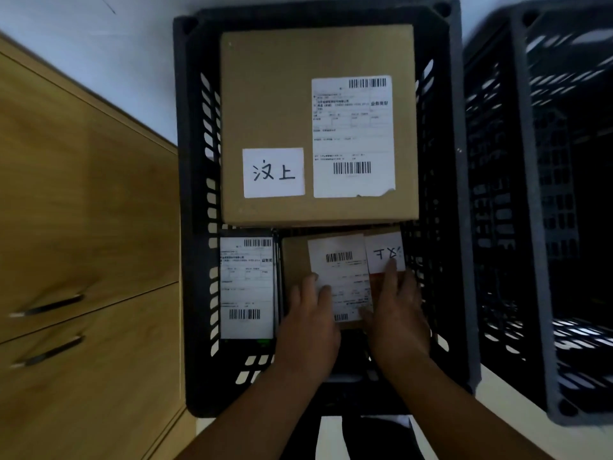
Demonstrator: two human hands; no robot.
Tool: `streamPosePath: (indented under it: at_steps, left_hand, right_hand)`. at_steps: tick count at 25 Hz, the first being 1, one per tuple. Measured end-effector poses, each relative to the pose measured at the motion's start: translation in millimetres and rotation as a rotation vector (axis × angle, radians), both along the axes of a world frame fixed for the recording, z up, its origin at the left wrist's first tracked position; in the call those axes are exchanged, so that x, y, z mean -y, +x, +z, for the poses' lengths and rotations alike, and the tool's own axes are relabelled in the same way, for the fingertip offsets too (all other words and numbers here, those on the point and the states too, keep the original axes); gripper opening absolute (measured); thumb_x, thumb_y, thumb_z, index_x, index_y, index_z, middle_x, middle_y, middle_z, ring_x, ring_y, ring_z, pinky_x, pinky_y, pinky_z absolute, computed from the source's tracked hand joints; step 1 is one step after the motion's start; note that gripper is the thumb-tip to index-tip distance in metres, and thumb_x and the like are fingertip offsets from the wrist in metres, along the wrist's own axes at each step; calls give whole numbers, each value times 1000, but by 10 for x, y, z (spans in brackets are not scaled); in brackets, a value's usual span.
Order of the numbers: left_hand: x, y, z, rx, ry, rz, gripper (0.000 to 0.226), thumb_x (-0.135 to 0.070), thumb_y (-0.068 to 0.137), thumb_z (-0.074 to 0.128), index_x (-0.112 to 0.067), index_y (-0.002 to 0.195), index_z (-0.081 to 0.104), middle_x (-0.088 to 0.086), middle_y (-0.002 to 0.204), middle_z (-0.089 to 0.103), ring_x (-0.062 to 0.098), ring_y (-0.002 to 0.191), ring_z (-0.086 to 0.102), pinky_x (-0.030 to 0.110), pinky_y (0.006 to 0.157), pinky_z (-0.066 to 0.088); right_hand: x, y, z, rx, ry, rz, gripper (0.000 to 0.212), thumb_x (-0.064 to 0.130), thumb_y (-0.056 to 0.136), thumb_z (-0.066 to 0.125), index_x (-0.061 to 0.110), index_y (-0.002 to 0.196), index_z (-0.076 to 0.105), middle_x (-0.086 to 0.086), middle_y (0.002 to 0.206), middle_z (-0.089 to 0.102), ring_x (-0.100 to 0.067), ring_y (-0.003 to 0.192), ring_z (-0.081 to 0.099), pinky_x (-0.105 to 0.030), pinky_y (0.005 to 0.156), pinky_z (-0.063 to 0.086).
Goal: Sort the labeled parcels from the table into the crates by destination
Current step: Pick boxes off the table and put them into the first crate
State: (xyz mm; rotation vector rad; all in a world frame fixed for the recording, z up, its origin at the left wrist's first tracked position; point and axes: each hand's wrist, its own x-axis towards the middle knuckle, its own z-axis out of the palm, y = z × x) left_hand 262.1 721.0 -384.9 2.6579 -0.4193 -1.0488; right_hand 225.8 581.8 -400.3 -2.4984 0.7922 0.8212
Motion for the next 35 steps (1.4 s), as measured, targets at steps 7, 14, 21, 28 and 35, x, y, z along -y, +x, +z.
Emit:
streamPosePath:
  at_steps: [7, 14, 21, 28, 35]
  left_hand:
    - [-121, -89, 227, -121, -134, -41, 64, -37, 101, 51, -19, 157, 25, -6, 168, -6, 17, 150, 16, 30, 119, 27]
    - [-274, -149, 1541, -14, -243, -6, 53, -37, 101, 51, -35, 152, 36, -20, 160, 21, 4, 144, 27, 28, 120, 27]
    - [110, -107, 3294, 369, -430, -121, 59, -40, 72, 84, -35, 127, 63, -24, 131, 52, 1, 115, 61, 7, 93, 38]
    - [960, -530, 4232, 552, -650, -301, 53, -52, 95, 53, -48, 145, 35, -36, 143, 27, -5, 133, 35, 20, 110, 33]
    - [1868, -1156, 4503, 629, -668, -413, 53, -51, 95, 51, -41, 145, 36, -32, 139, 30, -15, 127, 23, 19, 112, 24]
  right_hand:
    - [13, 39, 180, -78, -192, 313, 102, 48, 98, 55, -3, 156, -11, -22, 164, 1, -35, 147, 19, -39, 121, 24]
    - [123, -225, 1590, 192, 124, 282, 77, 32, 97, 53, 17, 161, 12, 1, 163, 23, -18, 148, 27, -27, 120, 26]
    - [657, -770, 3797, 527, -160, 138, 86, 47, 66, 81, 20, 144, 55, -1, 154, 47, -21, 136, 54, -29, 104, 50]
    - [1231, -1644, 4771, 851, -368, -50, 70, 45, 90, 63, 29, 154, 39, 10, 161, 31, -13, 148, 32, -33, 119, 33]
    - [1920, -2381, 4883, 984, -430, -160, 64, 39, 91, 68, 20, 149, 46, 3, 155, 41, -17, 139, 44, -40, 109, 46]
